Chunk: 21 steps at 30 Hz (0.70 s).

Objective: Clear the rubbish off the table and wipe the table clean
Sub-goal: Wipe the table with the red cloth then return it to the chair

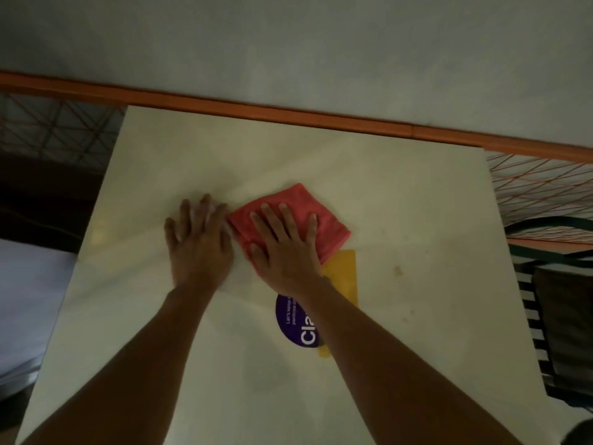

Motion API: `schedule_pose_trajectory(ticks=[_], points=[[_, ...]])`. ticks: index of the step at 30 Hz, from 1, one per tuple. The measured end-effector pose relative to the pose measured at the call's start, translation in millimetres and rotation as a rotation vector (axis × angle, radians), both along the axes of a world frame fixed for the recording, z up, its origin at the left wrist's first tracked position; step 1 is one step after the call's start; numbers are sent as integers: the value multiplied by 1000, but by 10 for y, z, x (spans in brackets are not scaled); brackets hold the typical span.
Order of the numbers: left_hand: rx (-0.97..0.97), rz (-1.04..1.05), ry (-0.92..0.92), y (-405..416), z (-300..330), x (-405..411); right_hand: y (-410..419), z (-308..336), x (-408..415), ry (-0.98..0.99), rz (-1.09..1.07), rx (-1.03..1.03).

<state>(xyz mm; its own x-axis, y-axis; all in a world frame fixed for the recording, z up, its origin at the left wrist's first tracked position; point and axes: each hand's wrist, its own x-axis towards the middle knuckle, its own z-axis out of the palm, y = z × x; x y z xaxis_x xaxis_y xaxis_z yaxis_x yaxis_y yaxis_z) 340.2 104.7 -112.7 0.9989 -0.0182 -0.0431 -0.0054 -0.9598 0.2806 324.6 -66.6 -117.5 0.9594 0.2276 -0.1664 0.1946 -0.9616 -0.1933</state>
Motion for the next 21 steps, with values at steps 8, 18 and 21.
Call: schedule_pose_trajectory(ticks=[8,18,21], points=[[-50,116,54,-1065,-51,570,-744,-40,876,-66,-60,-60],[115,199,15,-1242,-206,624,-1252,-128,1690,-106,-88,-46],[111,198,24,-1204,-181,600,-1253,-78,1689,-59,-59,-32]])
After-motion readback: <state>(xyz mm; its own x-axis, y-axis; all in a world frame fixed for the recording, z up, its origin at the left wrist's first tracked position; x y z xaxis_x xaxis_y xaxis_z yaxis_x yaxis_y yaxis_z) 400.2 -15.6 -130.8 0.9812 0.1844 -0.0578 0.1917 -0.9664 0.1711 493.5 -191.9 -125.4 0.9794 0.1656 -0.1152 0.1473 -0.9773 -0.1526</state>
